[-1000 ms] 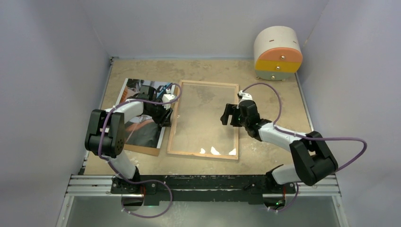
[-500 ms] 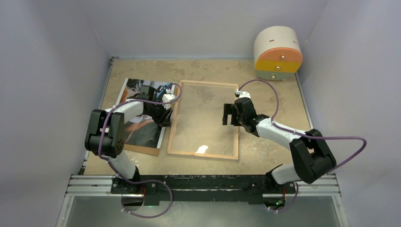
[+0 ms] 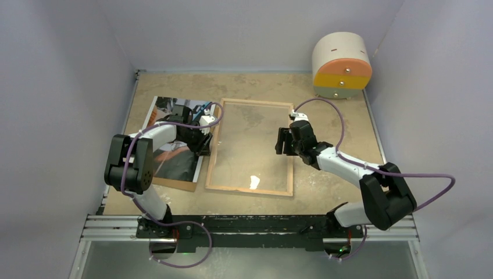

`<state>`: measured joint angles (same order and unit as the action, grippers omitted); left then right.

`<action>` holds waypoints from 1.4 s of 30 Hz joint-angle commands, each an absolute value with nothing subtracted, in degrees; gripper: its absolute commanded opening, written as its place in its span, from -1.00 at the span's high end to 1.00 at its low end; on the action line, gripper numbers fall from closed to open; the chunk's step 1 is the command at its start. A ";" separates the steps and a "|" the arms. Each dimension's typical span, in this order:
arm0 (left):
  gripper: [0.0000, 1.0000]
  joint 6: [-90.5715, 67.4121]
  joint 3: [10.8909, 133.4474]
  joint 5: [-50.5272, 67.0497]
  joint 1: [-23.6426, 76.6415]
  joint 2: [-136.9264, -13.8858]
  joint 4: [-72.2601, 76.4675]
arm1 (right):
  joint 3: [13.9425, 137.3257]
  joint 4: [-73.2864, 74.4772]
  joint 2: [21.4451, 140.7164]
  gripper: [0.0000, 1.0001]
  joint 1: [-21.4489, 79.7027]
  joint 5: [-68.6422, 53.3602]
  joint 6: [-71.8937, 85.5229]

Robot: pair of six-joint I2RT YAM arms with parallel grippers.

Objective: Put the photo into the frame

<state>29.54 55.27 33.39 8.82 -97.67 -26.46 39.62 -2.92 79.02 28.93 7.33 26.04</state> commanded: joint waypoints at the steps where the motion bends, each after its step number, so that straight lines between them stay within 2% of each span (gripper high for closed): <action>1: 0.20 29.79 55.50 32.52 9.76 -98.37 -26.50 | 39.68 -2.95 81.29 -0.30 29.20 7.64 27.12; 42: 0.20 29.51 56.25 32.87 9.77 -98.31 -26.65 | 44.21 5.56 93.25 -0.22 29.78 16.59 31.42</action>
<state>29.54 55.31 33.36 8.82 -97.67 -26.55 44.95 -3.31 90.52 30.28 12.60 30.63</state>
